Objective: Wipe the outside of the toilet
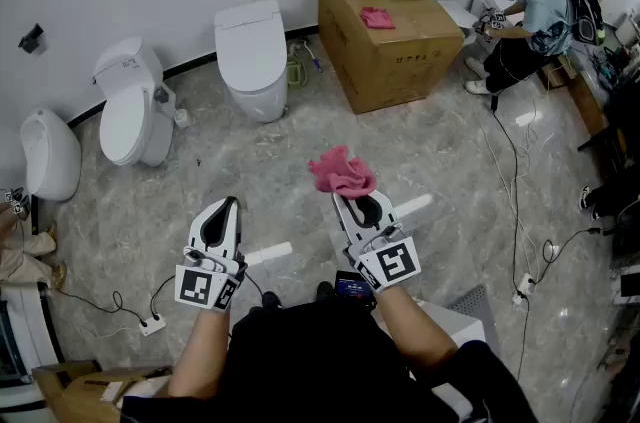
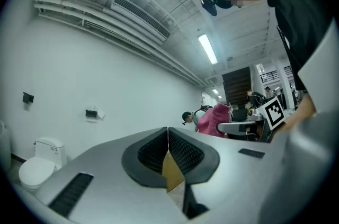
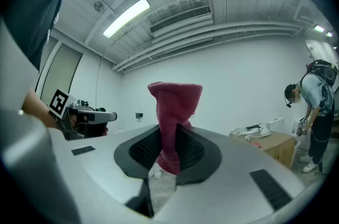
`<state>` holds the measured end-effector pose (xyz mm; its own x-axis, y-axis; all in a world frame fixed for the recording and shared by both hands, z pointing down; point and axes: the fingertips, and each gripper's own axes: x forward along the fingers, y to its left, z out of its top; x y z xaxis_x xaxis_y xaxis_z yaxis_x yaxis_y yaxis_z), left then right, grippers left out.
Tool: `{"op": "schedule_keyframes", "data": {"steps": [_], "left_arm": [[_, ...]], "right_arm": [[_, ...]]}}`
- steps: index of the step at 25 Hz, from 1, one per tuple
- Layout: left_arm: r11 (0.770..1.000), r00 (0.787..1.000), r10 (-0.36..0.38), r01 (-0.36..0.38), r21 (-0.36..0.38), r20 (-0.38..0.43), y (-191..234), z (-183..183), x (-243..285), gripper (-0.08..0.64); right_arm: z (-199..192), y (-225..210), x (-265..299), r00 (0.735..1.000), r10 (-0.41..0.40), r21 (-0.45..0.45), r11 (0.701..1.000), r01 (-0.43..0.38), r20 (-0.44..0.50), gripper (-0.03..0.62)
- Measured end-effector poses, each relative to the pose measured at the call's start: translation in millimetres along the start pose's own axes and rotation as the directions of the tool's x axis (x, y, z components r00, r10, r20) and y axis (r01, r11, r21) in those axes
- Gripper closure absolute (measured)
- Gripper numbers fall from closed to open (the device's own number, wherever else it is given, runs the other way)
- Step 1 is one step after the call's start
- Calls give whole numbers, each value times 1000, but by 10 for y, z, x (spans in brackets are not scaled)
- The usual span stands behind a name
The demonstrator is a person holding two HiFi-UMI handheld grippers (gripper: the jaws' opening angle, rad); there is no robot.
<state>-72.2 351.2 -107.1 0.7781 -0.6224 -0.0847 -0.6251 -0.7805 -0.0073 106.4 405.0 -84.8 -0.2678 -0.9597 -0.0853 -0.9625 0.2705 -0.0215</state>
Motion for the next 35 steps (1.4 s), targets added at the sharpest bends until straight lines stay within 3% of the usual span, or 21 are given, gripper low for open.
{"op": "schedule_keyframes", "data": {"steps": [10, 19, 26, 35], "left_arm": [[999, 999, 38, -38, -35, 2, 398, 32, -522, 543], [997, 999, 45, -44, -57, 22, 569, 94, -848, 543], [995, 999, 34, -32, -98, 16, 416, 59, -776, 543], [996, 999, 41, -41, -84, -6, 216, 15, -605, 543]], "right_arm": [[-48, 542, -4, 999, -13, -22, 1000, 12, -51, 508], [-3, 610, -58, 999, -30, 7, 1000, 30, -41, 506], [8, 549, -158, 998, -16, -8, 1000, 15, -66, 506], [-67, 382, -231, 997, 48, 24, 999, -47, -58, 506]]}}
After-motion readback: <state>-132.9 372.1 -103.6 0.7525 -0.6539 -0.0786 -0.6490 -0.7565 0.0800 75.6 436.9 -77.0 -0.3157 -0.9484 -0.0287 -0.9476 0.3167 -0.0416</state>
